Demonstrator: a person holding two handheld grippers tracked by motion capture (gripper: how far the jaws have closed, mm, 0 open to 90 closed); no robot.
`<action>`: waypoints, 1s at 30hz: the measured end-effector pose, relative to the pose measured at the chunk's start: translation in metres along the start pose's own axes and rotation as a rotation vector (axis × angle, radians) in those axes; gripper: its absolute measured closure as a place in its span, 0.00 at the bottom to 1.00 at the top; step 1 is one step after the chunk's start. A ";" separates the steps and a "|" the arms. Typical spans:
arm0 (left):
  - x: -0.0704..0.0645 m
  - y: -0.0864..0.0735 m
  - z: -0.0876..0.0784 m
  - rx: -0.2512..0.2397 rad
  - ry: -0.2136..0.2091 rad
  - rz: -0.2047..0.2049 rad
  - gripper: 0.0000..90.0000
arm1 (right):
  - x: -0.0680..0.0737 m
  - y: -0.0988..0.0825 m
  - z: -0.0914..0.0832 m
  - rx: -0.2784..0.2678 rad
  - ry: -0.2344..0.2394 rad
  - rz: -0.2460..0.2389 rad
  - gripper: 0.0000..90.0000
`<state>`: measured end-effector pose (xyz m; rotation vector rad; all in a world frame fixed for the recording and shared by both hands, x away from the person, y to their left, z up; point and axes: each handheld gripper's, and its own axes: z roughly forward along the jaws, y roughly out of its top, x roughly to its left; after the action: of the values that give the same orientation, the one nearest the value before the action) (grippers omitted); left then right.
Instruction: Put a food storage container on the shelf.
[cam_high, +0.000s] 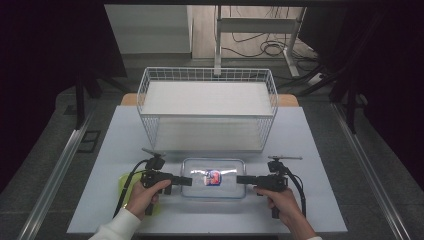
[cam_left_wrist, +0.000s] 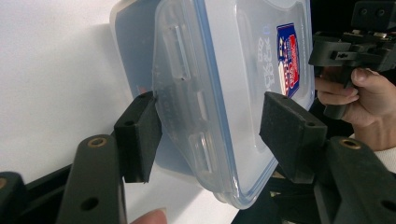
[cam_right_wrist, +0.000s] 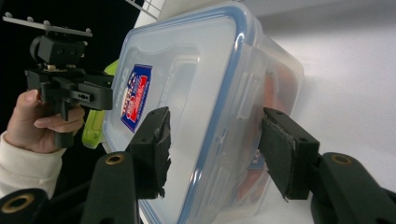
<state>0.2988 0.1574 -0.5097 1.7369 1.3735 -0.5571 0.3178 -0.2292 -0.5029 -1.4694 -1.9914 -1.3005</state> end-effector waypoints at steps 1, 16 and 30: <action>0.000 0.000 0.000 -0.006 -0.004 -0.003 0.44 | 0.000 0.000 0.000 -0.003 0.000 -0.002 0.51; -0.001 -0.005 -0.007 -0.023 -0.015 0.017 0.50 | 0.004 -0.004 -0.006 -0.020 0.024 -0.001 0.58; -0.006 -0.009 -0.011 -0.030 -0.002 0.049 0.52 | 0.010 -0.005 -0.008 -0.034 0.012 -0.023 0.58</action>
<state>0.2870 0.1634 -0.5016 1.7402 1.3281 -0.5089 0.3080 -0.2305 -0.4939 -1.4544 -1.9936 -1.3559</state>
